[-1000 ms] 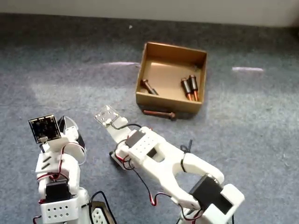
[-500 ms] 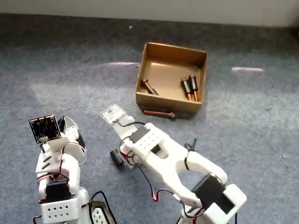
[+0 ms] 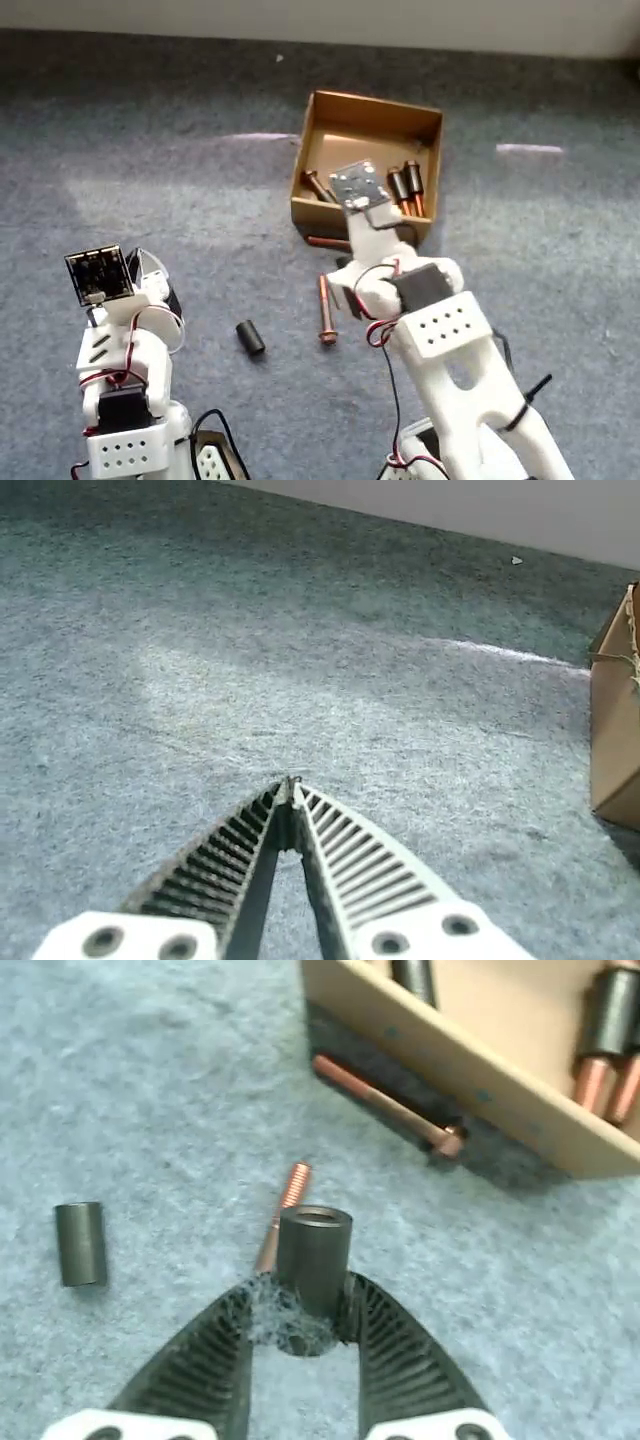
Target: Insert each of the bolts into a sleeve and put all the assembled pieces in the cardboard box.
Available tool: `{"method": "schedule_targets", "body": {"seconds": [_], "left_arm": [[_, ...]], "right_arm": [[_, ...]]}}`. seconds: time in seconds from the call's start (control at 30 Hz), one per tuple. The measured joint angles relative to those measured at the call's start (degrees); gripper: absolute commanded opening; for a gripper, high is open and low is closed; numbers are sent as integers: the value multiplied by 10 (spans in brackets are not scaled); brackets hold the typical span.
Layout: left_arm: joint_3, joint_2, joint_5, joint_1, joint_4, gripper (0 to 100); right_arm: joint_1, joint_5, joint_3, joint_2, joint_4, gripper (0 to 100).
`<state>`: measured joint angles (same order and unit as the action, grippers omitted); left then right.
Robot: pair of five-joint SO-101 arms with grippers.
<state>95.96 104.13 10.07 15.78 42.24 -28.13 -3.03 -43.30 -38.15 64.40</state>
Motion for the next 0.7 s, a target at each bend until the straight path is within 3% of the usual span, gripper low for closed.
{"method": "schedule_targets", "body": {"seconds": [0.2,0.4,0.7], "left_arm": [[0,0,-133,0,8,30],[-2,0,-150,0,52,41],[-19,0,-206,-2,140,42]], "right_arm": [[110,0,-84,-56,-14,5],[207,0,-194,-104,-114,5],[259,0,-335,-149,-269,5]]}}
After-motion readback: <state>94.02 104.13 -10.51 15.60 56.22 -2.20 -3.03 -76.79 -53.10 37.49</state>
